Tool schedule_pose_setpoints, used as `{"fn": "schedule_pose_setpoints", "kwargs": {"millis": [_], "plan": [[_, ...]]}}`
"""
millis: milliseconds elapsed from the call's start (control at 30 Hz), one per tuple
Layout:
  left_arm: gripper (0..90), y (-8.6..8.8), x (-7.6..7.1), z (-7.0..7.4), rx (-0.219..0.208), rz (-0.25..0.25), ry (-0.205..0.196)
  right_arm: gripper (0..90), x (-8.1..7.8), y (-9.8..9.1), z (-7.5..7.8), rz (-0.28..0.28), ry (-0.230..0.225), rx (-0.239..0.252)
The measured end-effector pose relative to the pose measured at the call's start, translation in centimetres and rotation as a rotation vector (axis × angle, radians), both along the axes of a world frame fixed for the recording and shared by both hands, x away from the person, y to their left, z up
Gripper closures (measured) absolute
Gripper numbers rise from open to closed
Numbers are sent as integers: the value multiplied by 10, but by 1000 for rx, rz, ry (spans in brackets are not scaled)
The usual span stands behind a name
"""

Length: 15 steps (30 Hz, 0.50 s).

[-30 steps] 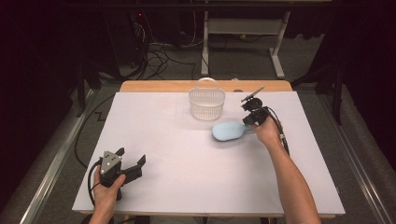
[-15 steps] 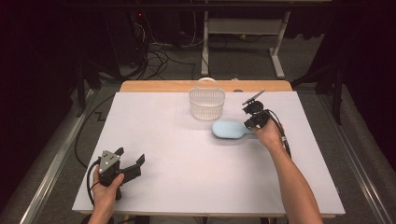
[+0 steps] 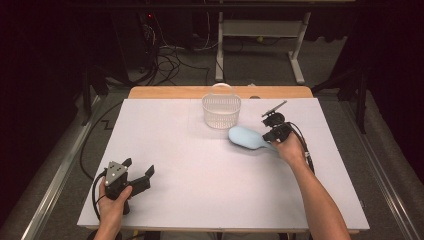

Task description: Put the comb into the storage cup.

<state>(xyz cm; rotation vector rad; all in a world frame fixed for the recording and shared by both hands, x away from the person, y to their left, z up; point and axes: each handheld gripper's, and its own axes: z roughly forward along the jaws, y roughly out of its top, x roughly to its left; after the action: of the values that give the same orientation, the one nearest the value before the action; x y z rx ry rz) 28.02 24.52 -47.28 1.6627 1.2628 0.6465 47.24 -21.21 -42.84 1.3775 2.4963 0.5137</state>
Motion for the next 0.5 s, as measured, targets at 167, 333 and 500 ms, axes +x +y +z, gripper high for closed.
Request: {"fn": "schedule_pose_setpoints", "kwargs": {"millis": [167, 333, 500], "plan": [[149, 0, 0, 0, 5, -2, -1, 900, -5, -1, 0, 1, -2, 12], [150, -2, 1, -1, 4, -9, 7, 900, -9, -4, -1, 2, -5, 25], [149, -2, 2, -1, 5, -8, 8, 900, -13, -5, -1, -1, -3, 33]]}}
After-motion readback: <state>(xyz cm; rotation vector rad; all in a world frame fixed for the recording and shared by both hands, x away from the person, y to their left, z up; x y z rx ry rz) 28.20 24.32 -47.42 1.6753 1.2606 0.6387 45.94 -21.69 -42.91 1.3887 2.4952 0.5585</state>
